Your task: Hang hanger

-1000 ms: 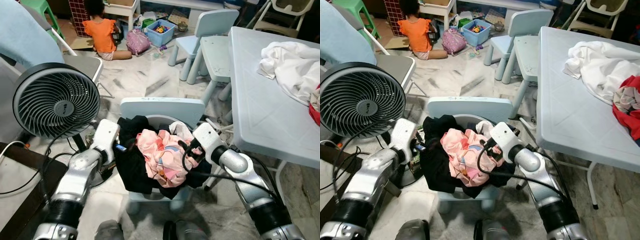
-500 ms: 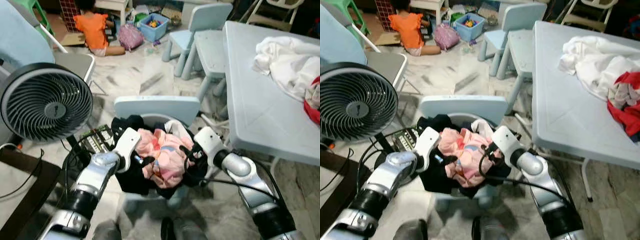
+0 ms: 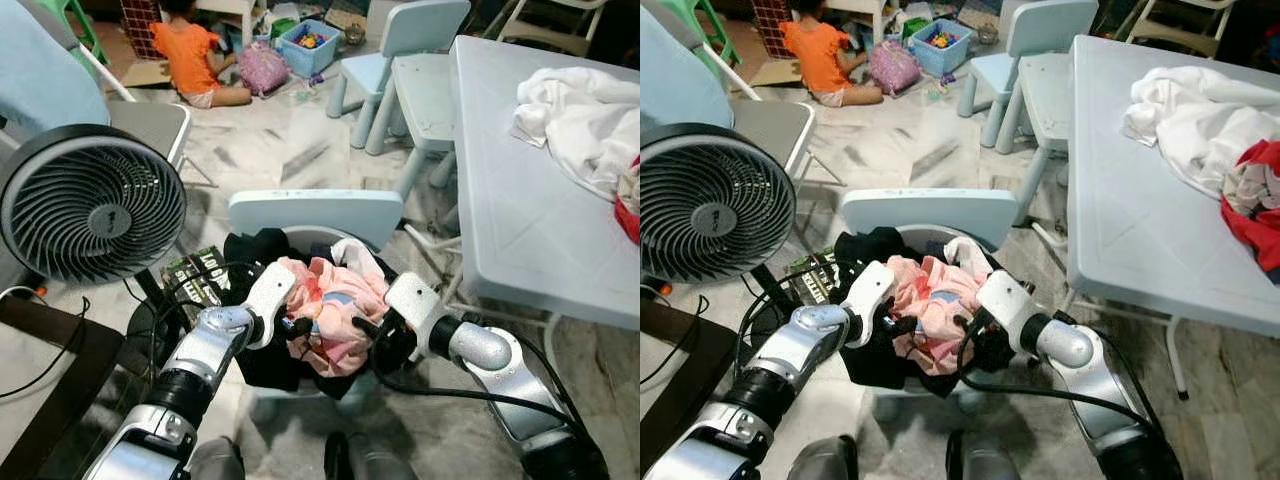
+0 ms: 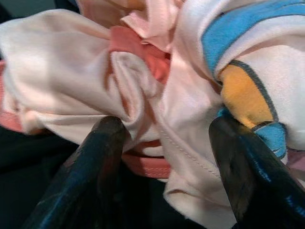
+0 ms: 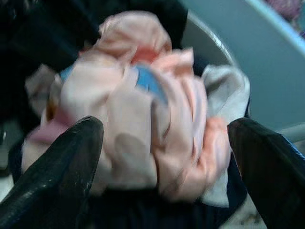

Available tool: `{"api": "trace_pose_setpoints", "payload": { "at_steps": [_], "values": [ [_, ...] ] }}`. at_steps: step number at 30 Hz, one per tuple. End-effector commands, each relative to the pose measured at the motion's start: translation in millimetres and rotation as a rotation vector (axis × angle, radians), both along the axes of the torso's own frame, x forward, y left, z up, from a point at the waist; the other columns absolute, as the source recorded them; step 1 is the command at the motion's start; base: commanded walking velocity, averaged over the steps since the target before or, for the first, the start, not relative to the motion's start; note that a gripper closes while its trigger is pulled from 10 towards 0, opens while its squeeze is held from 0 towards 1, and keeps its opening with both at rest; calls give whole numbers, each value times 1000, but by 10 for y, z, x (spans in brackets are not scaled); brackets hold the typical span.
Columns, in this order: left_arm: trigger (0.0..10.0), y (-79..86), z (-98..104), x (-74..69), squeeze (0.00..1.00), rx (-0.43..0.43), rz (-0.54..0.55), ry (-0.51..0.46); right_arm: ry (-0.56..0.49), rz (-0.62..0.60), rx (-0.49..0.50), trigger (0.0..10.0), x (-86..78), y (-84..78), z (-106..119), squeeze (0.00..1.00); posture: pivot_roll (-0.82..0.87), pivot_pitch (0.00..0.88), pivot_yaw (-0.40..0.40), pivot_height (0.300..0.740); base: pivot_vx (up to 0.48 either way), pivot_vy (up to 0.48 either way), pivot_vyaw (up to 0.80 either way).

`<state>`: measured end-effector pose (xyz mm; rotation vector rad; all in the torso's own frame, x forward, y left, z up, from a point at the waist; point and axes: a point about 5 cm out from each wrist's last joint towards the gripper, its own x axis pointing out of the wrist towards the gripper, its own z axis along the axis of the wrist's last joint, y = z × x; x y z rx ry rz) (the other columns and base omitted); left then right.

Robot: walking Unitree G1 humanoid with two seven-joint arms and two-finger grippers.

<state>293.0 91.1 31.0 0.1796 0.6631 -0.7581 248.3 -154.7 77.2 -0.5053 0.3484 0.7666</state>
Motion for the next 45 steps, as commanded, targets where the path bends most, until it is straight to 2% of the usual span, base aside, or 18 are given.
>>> {"api": "trace_pose_setpoints", "payload": {
  "at_steps": [1,2,4,6,8,11,19,33,38,40,41,42,45],
  "values": [
    [353,-91,5,-12,0,-2,-44,-9,2,-14,16,10000,-22,-45,50,0,-100,157,-69,740,0,0,0],
    [10000,-106,-1,-15,0,10,-46,-10,8,-18,30,10000,-38,-53,58,0,-103,161,-70,740,0,0,0],
    [10000,-116,2,-6,0,35,-41,-32,12,-17,40,10000,-59,-61,68,0,-104,162,-72,740,0,0,0],
    [10000,-123,148,73,0,-18,33,-127,15,-8,21,10000,-83,-66,60,0,-109,169,-78,740,0,0,0],
    [10000,-115,226,96,0,-62,67,-156,21,-4,20,10000,-91,-60,61,0,-105,171,-79,740,0,0,0],
    [10000,-66,287,81,0,-82,80,-183,27,-1,24,10000,-85,-27,48,0,-88,173,-80,740,0,0,0],
    [10000,69,285,88,0,-58,108,-195,29,10,34,10000,-42,81,20,0,-67,160,-74,740,0,-209,0],
    [10000,13,304,90,0,-53,77,-199,15,-6,11,10000,-17,57,-9,0,-71,152,-69,740,0,-351,0],
    [10000,51,332,89,0,-60,115,-216,11,1,7,10000,-17,74,-20,0,-67,152,-69,740,0,0,0],
    [10000,82,340,84,0,-55,139,-236,9,1,6,10000,-11,74,-22,0,-66,152,-71,740,0,0,0],
    [10000,159,344,96,0,-35,213,-266,6,2,8,10000,-5,74,-20,0,-64,150,-72,740,0,0,0],
    [10000,159,344,96,0,-35,213,-266,6,2,8,10000,-5,74,-20,0,-64,150,-72,740,0,0,0],
    [10000,343,343,118,0,-7,366,-300,-4,1,19,10000,7,75,1,0,-61,150,-74,740,0,0,0]
  ]
}}
